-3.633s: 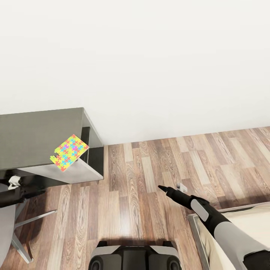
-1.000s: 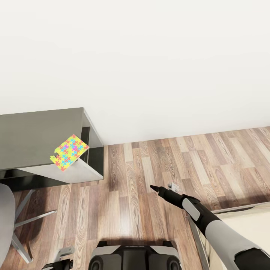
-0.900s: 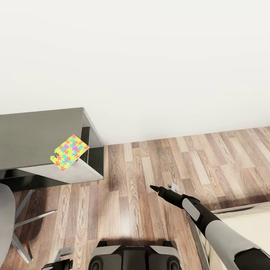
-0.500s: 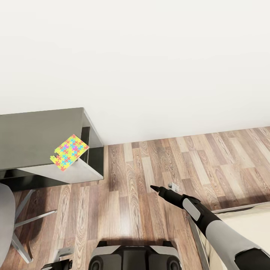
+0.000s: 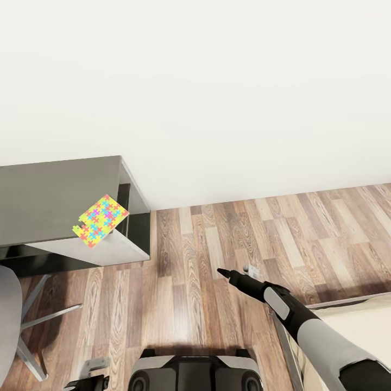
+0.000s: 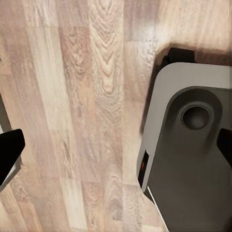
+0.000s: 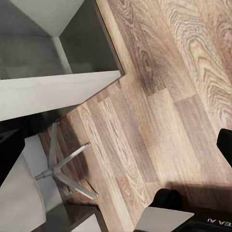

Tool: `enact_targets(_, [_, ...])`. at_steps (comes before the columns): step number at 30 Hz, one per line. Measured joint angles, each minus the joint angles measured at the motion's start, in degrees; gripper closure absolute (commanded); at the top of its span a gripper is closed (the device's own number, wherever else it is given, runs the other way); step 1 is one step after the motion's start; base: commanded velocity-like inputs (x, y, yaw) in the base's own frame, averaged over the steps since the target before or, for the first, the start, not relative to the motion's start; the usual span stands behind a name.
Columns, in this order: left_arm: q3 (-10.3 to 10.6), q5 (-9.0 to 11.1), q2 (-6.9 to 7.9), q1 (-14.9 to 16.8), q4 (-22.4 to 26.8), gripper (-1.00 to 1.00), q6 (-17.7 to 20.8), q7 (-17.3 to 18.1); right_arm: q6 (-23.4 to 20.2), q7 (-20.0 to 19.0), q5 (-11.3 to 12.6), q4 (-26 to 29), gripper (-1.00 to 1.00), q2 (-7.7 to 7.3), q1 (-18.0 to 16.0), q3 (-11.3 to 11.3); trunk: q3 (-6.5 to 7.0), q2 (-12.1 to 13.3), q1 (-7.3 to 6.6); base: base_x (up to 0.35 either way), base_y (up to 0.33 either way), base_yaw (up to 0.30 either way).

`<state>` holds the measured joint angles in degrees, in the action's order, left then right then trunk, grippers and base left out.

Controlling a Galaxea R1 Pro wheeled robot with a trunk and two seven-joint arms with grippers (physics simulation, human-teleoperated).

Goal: Put all the toys in the child's room - the three board games (two on the bed and one on the table), the two jigsaw puzzles on the table, and the tennis ball on the table - inside the toy box on the table in the child's room.

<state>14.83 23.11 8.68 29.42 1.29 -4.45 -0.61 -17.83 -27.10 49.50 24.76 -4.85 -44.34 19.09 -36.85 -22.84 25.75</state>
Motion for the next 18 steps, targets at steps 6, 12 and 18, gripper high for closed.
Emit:
enact_targets(6, [-0.02, -0.02, 0.06, 0.00, -0.02, -1.00, 0.09, 0.53, 0.03, 0.00, 0.03, 0.01, -1.00, 0.08, -0.01, 0.00, 0.00, 0.00, 0.00, 0.012, 0.110, 0.000])
enact_targets(12, [-0.02, -0.03, 0.04, -0.01, -0.01, -1.00, 0.05, 0.60, 0.03, 0.06, -0.02, 0.04, -1.00, 0.20, 0.05, 0.00, 0.00, 0.00, 0.00, 0.030, 0.075, 0.033])
enact_targets(18, [0.01, -0.03, 0.03, -0.02, -0.04, -1.00, 0.08, 0.57, 0.05, 0.09, -0.05, -0.01, -1.00, 0.23, 0.06, 0.01, 0.07, 0.00, 0.00, 0.015, 0.001, 0.207])
